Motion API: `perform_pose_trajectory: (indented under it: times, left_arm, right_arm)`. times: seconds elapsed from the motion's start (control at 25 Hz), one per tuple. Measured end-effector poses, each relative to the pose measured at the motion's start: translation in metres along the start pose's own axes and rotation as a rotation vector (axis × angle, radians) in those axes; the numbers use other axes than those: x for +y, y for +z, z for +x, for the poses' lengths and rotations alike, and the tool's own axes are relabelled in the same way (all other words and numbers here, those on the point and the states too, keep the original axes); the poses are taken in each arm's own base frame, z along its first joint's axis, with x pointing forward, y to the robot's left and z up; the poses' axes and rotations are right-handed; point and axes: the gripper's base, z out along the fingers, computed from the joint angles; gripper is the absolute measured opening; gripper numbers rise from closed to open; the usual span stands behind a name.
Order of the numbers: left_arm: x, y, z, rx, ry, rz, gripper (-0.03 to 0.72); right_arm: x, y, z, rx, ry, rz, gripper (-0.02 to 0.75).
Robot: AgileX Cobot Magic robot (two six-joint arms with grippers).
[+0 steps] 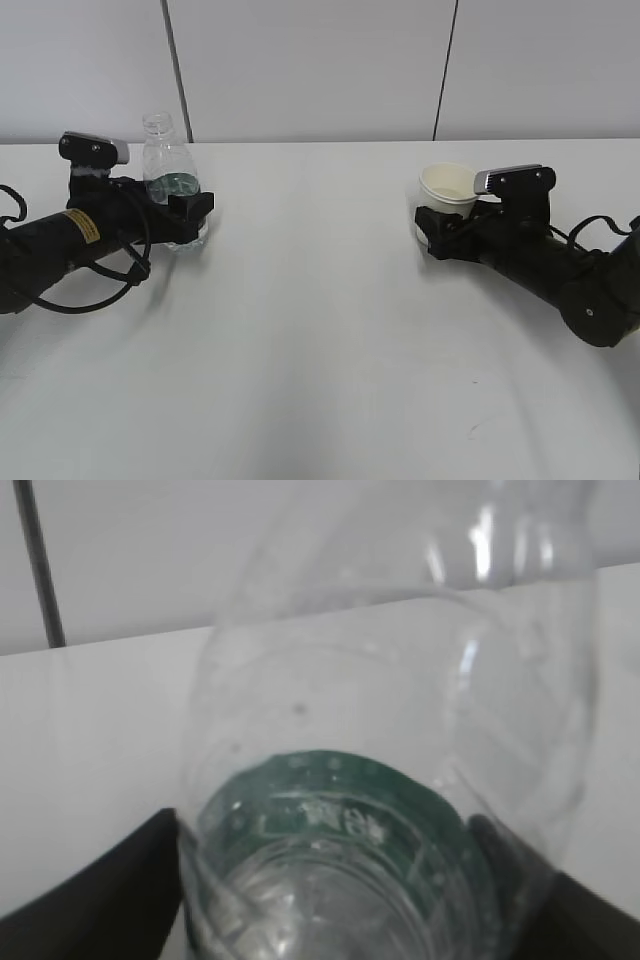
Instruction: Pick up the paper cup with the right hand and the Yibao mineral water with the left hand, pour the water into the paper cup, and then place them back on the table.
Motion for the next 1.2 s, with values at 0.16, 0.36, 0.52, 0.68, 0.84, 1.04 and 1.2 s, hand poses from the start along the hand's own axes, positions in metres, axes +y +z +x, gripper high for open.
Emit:
perform_pose_trajectory:
  times: [0.16,0.36,0.52,0.68,0.84,1.04,1.2]
  left_arm:
    - [0.000,0.000,0.000,0.000,0.000,0.000,0.519]
    - [0.000,0.000,0.000,0.000,0.000,0.000,0.519]
    - [0.000,0.000,0.000,0.000,0.000,0.000,0.519]
    - [0.000,0.000,0.000,0.000,0.000,0.000,0.519]
    - [0.000,0.000,0.000,0.000,0.000,0.000,0.519]
    - [0.000,0.000,0.000,0.000,-0.001,-0.001,0.519]
    - [0.000,0.000,0.000,0.000,-0.001,-0.001,0.519]
  right_arm:
    - [0.000,0.000,0.000,-0.003,-0.004,-0.004,0.587]
    - [0.001,0.000,0.000,-0.006,-0.005,-0.006,0.584]
    - [0.001,0.000,0.000,-0.007,-0.006,-0.008,0.628]
    - [0.001,0.000,0.000,-0.007,-0.002,-0.008,0.650]
    - [0.003,-0.007,-0.001,0.000,0.003,-0.009,0.651]
    - [0.006,-0.021,-0.008,-0.013,0.011,-0.001,0.651]
    - [0.007,-0.027,-0.006,0.002,0.016,0.001,0.652]
